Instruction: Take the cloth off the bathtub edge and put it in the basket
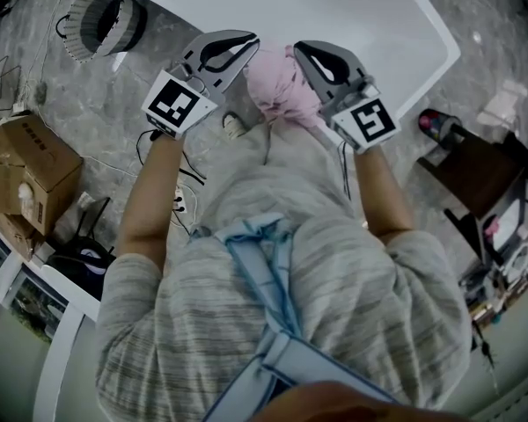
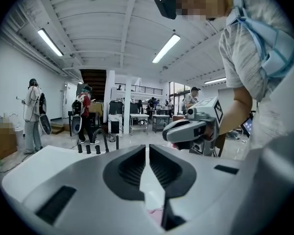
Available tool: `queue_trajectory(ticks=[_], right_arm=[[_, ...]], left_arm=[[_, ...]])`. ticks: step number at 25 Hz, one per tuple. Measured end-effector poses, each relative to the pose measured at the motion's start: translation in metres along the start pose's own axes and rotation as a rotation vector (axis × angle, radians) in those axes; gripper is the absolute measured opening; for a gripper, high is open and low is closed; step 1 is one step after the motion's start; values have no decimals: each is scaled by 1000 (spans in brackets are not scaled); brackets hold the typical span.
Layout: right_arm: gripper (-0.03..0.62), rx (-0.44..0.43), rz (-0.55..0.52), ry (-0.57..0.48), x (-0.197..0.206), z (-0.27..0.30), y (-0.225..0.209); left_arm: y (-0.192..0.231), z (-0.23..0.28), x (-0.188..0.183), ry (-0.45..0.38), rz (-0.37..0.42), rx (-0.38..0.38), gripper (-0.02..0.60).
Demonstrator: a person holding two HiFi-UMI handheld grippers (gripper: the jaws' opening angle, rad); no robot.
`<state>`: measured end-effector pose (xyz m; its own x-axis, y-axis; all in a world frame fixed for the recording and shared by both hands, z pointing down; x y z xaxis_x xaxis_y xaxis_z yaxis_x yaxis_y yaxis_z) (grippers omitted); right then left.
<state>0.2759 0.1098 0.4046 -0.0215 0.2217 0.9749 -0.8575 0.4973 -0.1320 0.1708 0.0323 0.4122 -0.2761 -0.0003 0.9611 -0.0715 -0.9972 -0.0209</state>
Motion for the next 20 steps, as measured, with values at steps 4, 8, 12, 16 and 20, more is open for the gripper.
queue_trajectory(ticks=[4, 8, 12, 16, 20], right_arm=[[3, 2, 36, 9, 14, -8, -1], [5, -12, 48, 27, 32, -15, -1], [73, 17, 57, 81, 56, -21, -9], [155, 39, 74, 153, 82, -27, -16], [190, 38, 85, 235, 110, -35, -17]], left_arm=[[-7, 10, 10, 9, 1, 47, 5], [-20, 28, 28, 68, 44, 104, 16], [-33, 42, 44, 91, 23, 177, 41], [-42, 53, 68, 164, 57, 249, 102], [-55, 62, 101, 269, 136, 338, 171]])
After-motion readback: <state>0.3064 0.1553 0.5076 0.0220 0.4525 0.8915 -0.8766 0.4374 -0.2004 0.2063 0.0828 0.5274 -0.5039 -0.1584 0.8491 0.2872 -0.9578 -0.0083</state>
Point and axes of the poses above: the fingertips, and each gripper's own axes: z forward along the fingers, y to its left, x out of its underside, the point moved 5 cm from there along -z, backward along the fingers, and after that the axes turned 5 degrees about -x, right-handed, at the moved point
